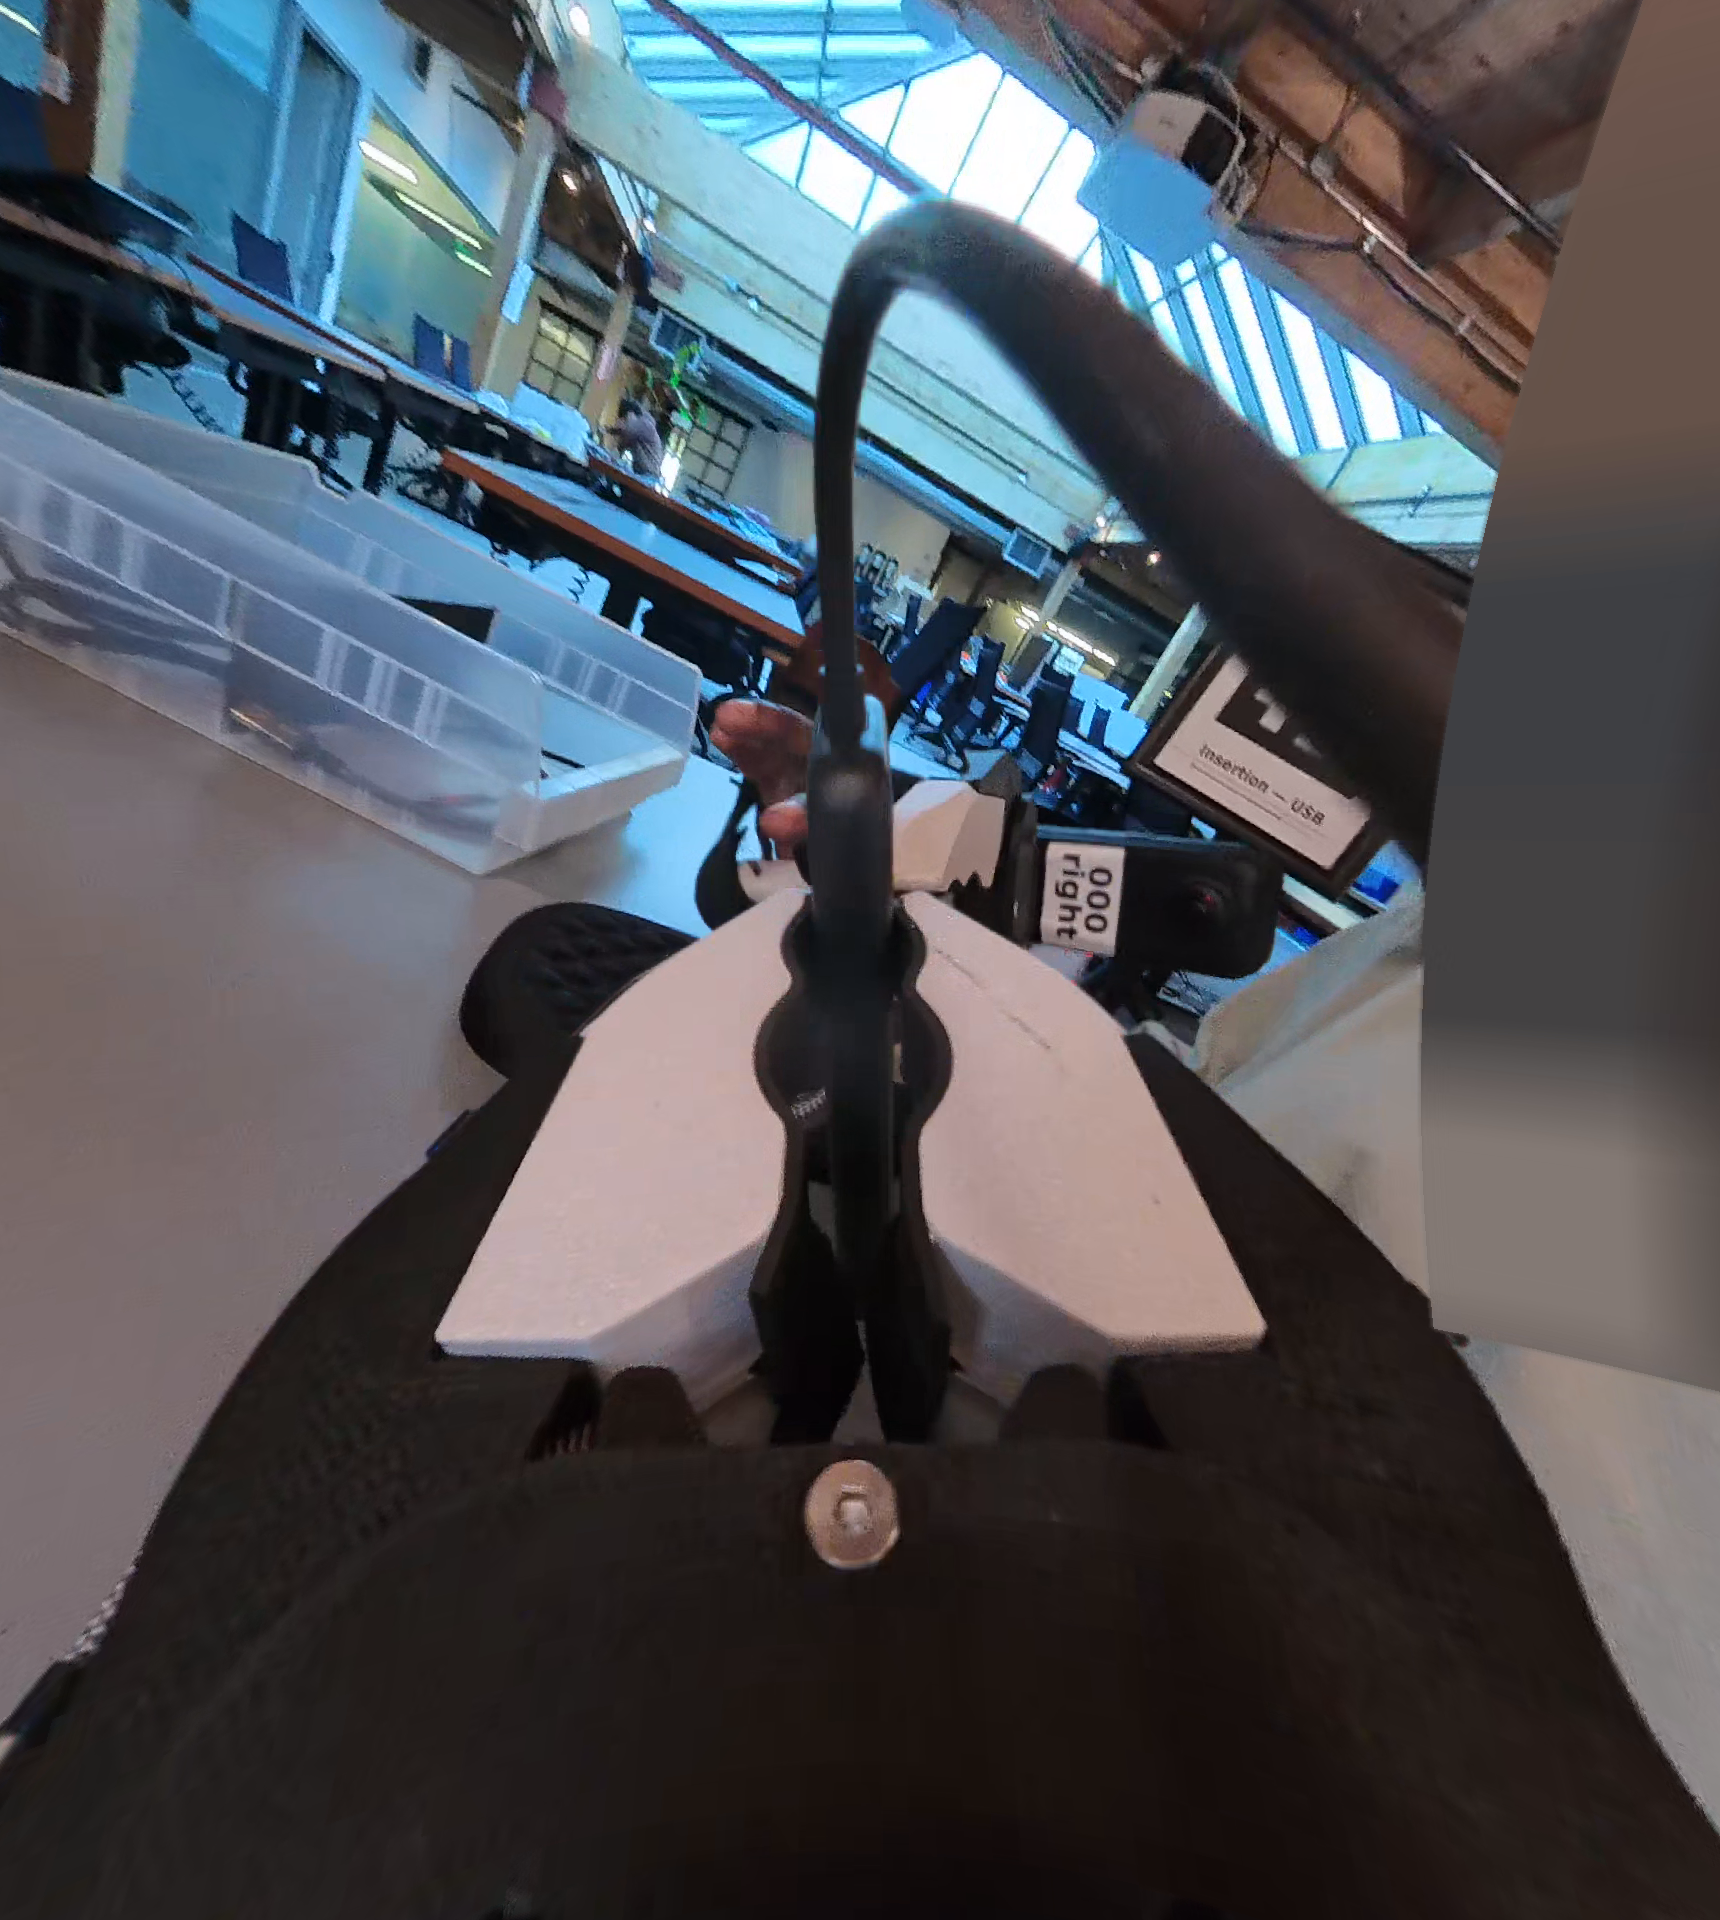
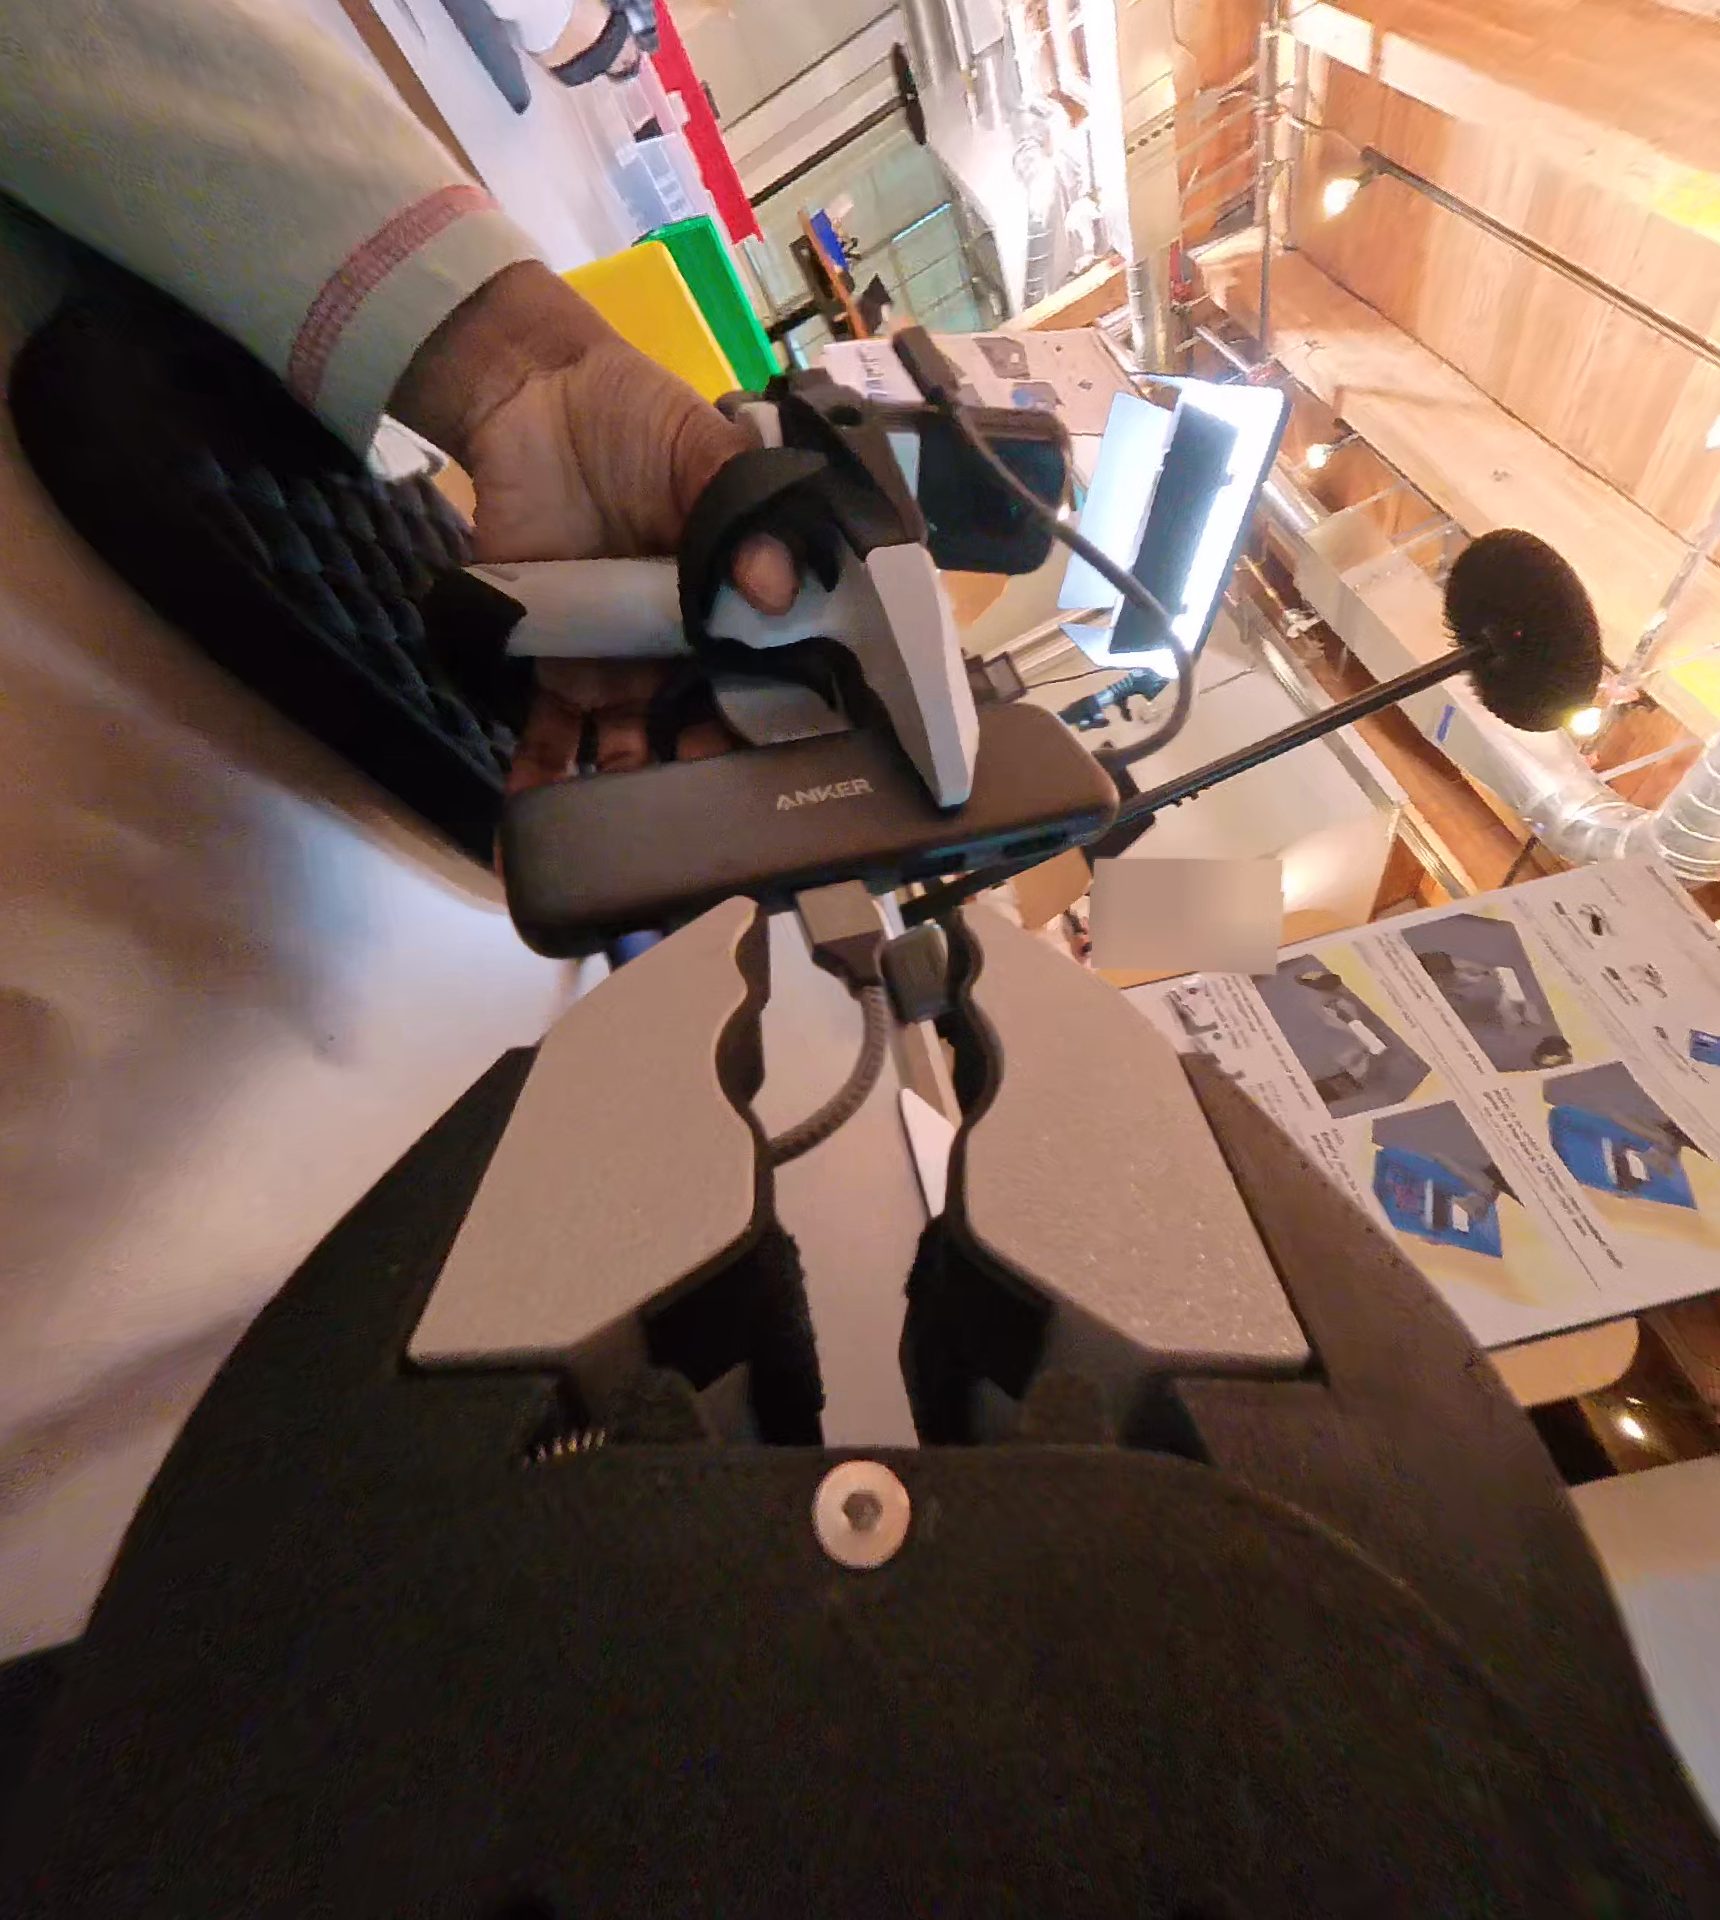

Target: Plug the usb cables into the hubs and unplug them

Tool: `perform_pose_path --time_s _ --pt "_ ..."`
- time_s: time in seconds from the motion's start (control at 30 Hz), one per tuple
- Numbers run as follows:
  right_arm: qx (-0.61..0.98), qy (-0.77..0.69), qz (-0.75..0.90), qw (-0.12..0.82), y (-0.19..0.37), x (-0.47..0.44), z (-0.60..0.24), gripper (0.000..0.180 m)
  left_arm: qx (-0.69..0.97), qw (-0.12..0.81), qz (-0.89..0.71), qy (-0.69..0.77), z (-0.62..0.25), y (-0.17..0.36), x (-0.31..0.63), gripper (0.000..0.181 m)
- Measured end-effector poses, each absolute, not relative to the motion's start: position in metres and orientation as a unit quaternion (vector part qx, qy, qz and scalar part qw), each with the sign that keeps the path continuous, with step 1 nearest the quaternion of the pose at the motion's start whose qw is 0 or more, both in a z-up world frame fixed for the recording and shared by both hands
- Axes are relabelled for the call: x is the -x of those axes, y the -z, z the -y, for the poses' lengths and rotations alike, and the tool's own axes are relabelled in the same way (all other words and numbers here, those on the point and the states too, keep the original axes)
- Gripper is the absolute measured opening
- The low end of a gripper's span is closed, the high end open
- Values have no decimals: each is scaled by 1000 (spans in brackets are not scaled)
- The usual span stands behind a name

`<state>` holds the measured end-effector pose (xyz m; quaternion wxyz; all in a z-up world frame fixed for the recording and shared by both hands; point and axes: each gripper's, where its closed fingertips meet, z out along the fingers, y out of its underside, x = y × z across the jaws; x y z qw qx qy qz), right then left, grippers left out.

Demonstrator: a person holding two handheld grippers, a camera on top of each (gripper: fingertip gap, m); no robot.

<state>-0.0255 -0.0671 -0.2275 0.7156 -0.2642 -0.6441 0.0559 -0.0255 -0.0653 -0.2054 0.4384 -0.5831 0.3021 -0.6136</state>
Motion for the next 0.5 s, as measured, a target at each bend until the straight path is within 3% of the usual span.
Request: perform_pose_path --time_s 0.33,0.5 --pt "281 -122 721 622 246 26 79 14 592 397 -315 626 73 218 20 12" --pt "290 -213 657 662 231 26 85 14 560 411 -363 621 92 220 7 35"
